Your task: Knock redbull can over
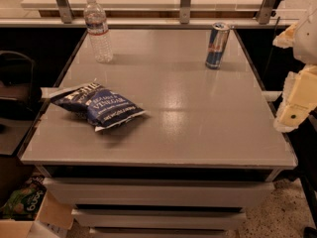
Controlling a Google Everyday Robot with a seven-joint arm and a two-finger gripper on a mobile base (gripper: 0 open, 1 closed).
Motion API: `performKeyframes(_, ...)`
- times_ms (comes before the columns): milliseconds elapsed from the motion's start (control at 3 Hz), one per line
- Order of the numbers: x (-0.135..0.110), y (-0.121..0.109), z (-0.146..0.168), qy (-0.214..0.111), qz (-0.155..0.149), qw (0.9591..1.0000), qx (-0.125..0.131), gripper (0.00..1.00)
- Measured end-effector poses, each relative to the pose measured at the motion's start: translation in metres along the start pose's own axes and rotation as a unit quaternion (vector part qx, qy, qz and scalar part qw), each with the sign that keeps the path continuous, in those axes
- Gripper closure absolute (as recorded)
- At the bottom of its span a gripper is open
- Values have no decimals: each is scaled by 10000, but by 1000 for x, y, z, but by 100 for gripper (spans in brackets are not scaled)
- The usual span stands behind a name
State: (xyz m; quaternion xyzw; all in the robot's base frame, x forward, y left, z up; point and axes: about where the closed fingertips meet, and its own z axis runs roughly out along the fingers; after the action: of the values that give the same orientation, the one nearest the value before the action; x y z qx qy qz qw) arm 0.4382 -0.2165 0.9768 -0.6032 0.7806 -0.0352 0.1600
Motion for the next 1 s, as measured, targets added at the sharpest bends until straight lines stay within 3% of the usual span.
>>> performKeyframes(333,-1,-3,-1,-37,48,10000,41,0)
performKeyframes(667,-6,-24,5,-252,367,9986,295,0)
performKeyframes(1000,-10,-52,19,-634,964,9909,697,0)
